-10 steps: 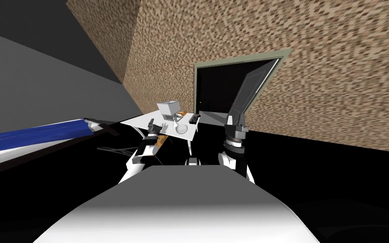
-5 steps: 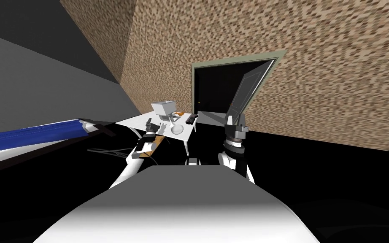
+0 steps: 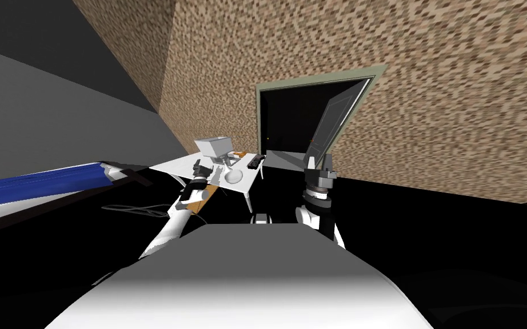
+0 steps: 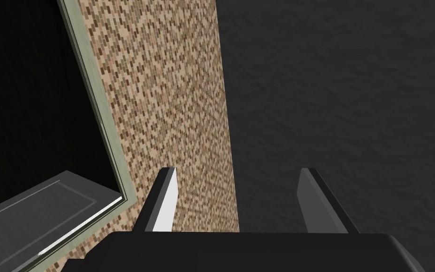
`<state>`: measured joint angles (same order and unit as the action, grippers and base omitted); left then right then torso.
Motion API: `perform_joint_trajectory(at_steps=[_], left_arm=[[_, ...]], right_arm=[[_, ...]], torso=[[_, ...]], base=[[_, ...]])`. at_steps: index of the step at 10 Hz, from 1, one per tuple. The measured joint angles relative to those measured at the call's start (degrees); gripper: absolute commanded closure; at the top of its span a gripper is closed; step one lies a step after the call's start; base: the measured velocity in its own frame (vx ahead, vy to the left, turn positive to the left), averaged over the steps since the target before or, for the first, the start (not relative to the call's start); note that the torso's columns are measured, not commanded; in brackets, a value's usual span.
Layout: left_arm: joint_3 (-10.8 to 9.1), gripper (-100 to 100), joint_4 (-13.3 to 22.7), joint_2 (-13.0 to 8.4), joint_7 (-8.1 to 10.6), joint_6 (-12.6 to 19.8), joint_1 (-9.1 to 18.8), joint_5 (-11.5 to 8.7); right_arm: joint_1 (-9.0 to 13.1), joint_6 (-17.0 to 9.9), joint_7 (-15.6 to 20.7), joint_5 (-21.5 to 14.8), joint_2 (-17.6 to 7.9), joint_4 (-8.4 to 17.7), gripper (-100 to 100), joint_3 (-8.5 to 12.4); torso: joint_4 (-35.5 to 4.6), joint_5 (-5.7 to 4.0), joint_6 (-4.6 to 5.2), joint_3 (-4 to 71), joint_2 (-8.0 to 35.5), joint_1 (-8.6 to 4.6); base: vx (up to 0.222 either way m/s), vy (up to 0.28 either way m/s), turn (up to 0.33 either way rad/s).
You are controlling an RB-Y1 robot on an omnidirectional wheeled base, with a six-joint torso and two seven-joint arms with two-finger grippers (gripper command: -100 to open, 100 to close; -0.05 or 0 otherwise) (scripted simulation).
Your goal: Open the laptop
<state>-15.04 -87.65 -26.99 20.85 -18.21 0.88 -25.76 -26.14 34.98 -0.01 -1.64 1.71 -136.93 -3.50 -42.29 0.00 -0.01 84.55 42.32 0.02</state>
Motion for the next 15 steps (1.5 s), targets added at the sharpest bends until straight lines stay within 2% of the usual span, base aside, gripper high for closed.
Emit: perform_joint_trajectory(at_steps=[3, 6, 9, 10, 15], left_arm=[[-1.35, -100, 4.3, -0.9, 1.20, 0.7, 2.7, -0.6], [-2.88, -100, 10.3, -2.8, 3.31, 0.6, 6.3, -1.3], [-4.54, -100, 15.4, -3.8, 5.05, 1.2, 9.0, -1.8], [-5.08, -100, 17.7, -4.8, 6.18, 1.0, 10.4, -2.0], [-7.97, -100, 25.2, -6.3, 9.29, 2.2, 14.6, -2.4]], right_arm=[[0.0, 0.0, 0.0, 0.0, 0.0, 0.0, 0, 0.0], [0.0, 0.0, 0.0, 0.0, 0.0, 0.0, 0, 0.0], [0.0, 0.0, 0.0, 0.0, 0.0, 0.0, 0, 0.0], [0.0, 0.0, 0.0, 0.0, 0.0, 0.0, 0, 0.0], [0.0, 0.0, 0.0, 0.0, 0.0, 0.0, 0, 0.0]], torso=[[0.0, 0.06, 0.00, 0.0, 0.0, 0.21], [0.0, -0.05, 0.02, 0.0, 0.0, -0.17], [0.0, 0.01, 0.01, 0.1, -0.1, 0.02], [0.0, -0.01, 0.01, 0.0, -0.1, -0.06], [0.0, 0.00, 0.01, 0.0, 0.0, -0.02]], base=[[0.036, -0.088, -0.001], [0.048, -0.113, 0.005], [0.101, -0.128, 0.010], [0.085, -0.103, 0.013], [0.096, -0.084, 0.020]])
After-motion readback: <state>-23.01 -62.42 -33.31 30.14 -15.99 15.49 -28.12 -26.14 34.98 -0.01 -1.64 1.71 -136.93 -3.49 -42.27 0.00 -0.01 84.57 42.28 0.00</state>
